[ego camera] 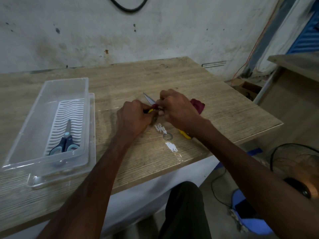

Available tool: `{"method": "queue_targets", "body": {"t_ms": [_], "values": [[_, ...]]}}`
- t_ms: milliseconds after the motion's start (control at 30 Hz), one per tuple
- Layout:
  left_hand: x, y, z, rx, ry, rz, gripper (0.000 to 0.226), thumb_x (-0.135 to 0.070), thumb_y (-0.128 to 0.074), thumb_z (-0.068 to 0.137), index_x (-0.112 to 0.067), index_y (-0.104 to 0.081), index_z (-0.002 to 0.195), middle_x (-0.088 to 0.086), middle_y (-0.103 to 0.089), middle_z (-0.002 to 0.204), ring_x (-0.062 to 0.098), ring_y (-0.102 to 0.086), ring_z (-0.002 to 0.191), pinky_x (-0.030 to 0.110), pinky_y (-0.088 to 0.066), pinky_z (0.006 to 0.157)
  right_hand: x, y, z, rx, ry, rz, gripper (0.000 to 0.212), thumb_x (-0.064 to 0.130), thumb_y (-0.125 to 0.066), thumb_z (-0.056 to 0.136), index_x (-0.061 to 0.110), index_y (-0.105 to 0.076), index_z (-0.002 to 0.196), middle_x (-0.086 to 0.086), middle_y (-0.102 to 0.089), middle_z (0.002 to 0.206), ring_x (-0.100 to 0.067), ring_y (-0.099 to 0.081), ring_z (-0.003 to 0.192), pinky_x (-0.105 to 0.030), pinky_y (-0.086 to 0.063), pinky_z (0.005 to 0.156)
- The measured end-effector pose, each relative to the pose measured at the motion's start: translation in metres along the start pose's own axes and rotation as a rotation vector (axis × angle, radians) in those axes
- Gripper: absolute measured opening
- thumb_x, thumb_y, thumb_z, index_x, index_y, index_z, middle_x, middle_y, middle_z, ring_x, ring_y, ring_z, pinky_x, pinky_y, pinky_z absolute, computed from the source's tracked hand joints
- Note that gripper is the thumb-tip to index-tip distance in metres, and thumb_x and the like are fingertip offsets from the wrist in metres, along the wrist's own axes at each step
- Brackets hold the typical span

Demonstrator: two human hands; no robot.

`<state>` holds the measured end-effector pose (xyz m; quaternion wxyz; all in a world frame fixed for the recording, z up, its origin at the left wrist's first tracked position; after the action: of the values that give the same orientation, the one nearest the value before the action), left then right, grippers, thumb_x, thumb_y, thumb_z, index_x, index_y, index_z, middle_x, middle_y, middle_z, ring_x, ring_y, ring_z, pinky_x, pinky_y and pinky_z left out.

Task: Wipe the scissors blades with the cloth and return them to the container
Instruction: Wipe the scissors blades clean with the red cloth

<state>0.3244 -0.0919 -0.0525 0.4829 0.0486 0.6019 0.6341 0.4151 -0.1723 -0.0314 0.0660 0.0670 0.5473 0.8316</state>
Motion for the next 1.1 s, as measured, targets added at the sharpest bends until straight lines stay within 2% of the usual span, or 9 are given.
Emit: {"method": "queue_targets", "body": {"t_ms": [167, 267, 467, 600, 700, 833, 933, 1033, 1100], "values": [[0.001, 0.000, 0.001, -0.026, -0.010, 0.018, 0.031, -0.054, -0.061, 0.082, -0.033, -0.073, 0.100, 0.004, -0.072, 0.085, 0.022, -0.066, 0.081, 0.024, -0.039, 0.063, 0.001, -0.004, 0.016, -0.021, -0.059, 0.000, 0.013, 0.012, -0.063, 0.080, 0.010, -0.071, 0.090, -0.005, -0.055, 0.086, -0.022, -0.050, 0.084, -0.029, -0.029, 0.062], [0.001, -0.003, 0.003, -0.016, -0.013, 0.048, 0.029, -0.050, -0.060, 0.083, -0.031, -0.073, 0.101, 0.005, -0.071, 0.087, 0.023, -0.065, 0.082, 0.024, -0.037, 0.064, 0.007, -0.007, 0.020, -0.016, -0.032, 0.014, 0.016, 0.009, -0.063, 0.080, 0.010, -0.072, 0.094, -0.006, -0.057, 0.087, -0.022, -0.048, 0.082, -0.031, -0.031, 0.062], [0.000, -0.001, 0.000, -0.065, -0.040, 0.020, 0.029, -0.058, -0.061, 0.080, -0.038, -0.073, 0.098, 0.000, -0.073, 0.087, 0.021, -0.065, 0.087, 0.023, -0.038, 0.065, -0.029, 0.005, 0.001, 0.045, -0.173, 0.037, 0.026, 0.033, -0.065, 0.081, 0.008, -0.069, 0.086, -0.012, -0.061, 0.084, -0.029, -0.056, 0.084, -0.029, -0.028, 0.065], [0.000, -0.001, 0.002, -0.008, -0.083, -0.038, 0.035, -0.067, -0.062, 0.073, -0.038, -0.075, 0.088, -0.003, -0.072, 0.073, 0.011, -0.064, 0.073, 0.024, -0.042, 0.062, -0.023, 0.020, 0.011, -0.022, -0.207, 0.170, 0.031, 0.035, -0.056, 0.075, 0.017, -0.076, 0.090, -0.012, -0.069, 0.081, -0.028, -0.064, 0.080, -0.030, -0.045, 0.063], [-0.001, -0.001, 0.003, 0.018, -0.100, -0.070, 0.031, -0.059, -0.065, 0.074, -0.038, -0.074, 0.095, -0.001, -0.074, 0.078, 0.013, -0.066, 0.077, 0.024, -0.042, 0.063, -0.009, 0.003, 0.005, 0.065, -0.182, 0.143, 0.020, 0.026, -0.072, 0.074, 0.013, -0.073, 0.089, -0.004, -0.053, 0.079, -0.028, -0.059, 0.084, -0.031, -0.038, 0.063], [-0.001, -0.001, 0.001, 0.004, -0.082, -0.069, 0.036, -0.062, -0.063, 0.074, -0.036, -0.074, 0.096, -0.001, -0.072, 0.073, 0.011, -0.060, 0.066, 0.023, -0.035, 0.059, -0.010, 0.006, -0.009, 0.012, -0.178, 0.073, 0.020, 0.029, -0.067, 0.082, 0.010, -0.068, 0.089, -0.004, -0.049, 0.081, -0.025, -0.049, 0.091, -0.031, -0.030, 0.065], [-0.001, -0.003, 0.001, -0.019, -0.086, -0.046, 0.036, -0.063, -0.061, 0.077, -0.035, -0.074, 0.095, -0.001, -0.072, 0.074, 0.014, -0.064, 0.070, 0.023, -0.035, 0.059, -0.013, 0.016, -0.013, 0.014, -0.206, 0.061, 0.019, 0.028, -0.066, 0.085, 0.012, -0.063, 0.075, -0.004, -0.047, 0.077, -0.022, -0.045, 0.087, -0.032, -0.029, 0.066], [-0.003, -0.003, 0.000, -0.005, -0.101, -0.039, 0.035, -0.062, -0.058, 0.079, -0.036, -0.074, 0.096, 0.000, -0.072, 0.077, 0.013, -0.062, 0.071, 0.023, -0.034, 0.061, -0.015, 0.013, -0.005, -0.008, -0.204, 0.065, 0.020, 0.030, -0.066, 0.084, 0.019, -0.073, 0.100, -0.002, -0.052, 0.083, -0.024, -0.051, 0.090, -0.032, -0.032, 0.066], [-0.004, -0.003, 0.000, 0.026, -0.115, -0.046, 0.034, -0.061, -0.060, 0.078, -0.036, -0.074, 0.097, 0.000, -0.072, 0.077, 0.008, -0.055, 0.066, 0.024, -0.033, 0.056, -0.011, 0.008, 0.000, -0.010, -0.197, 0.089, 0.023, 0.028, -0.066, 0.083, 0.022, -0.072, 0.104, -0.005, -0.055, 0.089, -0.027, -0.051, 0.093, -0.033, -0.034, 0.066]]}}
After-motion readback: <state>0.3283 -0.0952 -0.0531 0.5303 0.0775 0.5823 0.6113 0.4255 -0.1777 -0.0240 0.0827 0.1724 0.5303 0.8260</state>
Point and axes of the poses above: each hand's wrist, its own z-axis towards the middle knuckle, its own y-axis out of the back of the hand, x = y × z, the point moved 6 cm from there along z, towards the middle knuckle
